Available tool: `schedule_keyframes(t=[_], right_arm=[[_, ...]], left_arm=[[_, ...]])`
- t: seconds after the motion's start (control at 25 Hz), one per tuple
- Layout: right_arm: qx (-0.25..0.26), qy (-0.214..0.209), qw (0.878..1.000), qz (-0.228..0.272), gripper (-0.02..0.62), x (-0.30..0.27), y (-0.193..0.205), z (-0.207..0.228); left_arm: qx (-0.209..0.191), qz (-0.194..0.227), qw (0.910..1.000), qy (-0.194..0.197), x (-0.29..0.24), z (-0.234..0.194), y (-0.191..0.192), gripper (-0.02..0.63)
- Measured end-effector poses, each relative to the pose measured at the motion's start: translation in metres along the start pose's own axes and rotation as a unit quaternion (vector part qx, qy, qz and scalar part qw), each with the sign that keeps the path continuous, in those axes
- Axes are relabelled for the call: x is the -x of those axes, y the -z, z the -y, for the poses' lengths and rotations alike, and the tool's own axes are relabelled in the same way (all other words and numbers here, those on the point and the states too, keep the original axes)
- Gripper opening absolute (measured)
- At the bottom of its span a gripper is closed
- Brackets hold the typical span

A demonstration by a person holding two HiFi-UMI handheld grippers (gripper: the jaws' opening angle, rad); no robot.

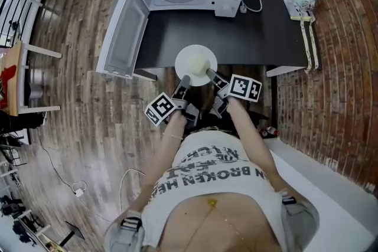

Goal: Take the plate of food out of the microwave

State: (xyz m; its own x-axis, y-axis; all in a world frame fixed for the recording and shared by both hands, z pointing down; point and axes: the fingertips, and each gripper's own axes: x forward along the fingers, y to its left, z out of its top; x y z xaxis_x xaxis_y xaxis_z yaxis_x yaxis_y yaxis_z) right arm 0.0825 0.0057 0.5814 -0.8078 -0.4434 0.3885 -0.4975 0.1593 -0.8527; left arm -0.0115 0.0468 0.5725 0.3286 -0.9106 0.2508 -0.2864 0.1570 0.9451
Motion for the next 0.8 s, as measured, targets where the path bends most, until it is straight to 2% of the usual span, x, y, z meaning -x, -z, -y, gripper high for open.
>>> schedule_keyframes(t=[0.44, 0.8], right_arm=[[0.002, -0.010, 0.999, -0.032, 0.049, 0.038, 0.032, 0.010], [-0.002, -0.017, 0.999, -0.033, 0.049, 0.042, 0.039, 0.006]], left_arm=[[0.010, 0.028, 0.9995, -0.014, 0.034, -0.003, 0.045, 0.017], [0.003, 0.034, 0.9993, -0.015, 0.044, -0.001, 0.047, 0.017]])
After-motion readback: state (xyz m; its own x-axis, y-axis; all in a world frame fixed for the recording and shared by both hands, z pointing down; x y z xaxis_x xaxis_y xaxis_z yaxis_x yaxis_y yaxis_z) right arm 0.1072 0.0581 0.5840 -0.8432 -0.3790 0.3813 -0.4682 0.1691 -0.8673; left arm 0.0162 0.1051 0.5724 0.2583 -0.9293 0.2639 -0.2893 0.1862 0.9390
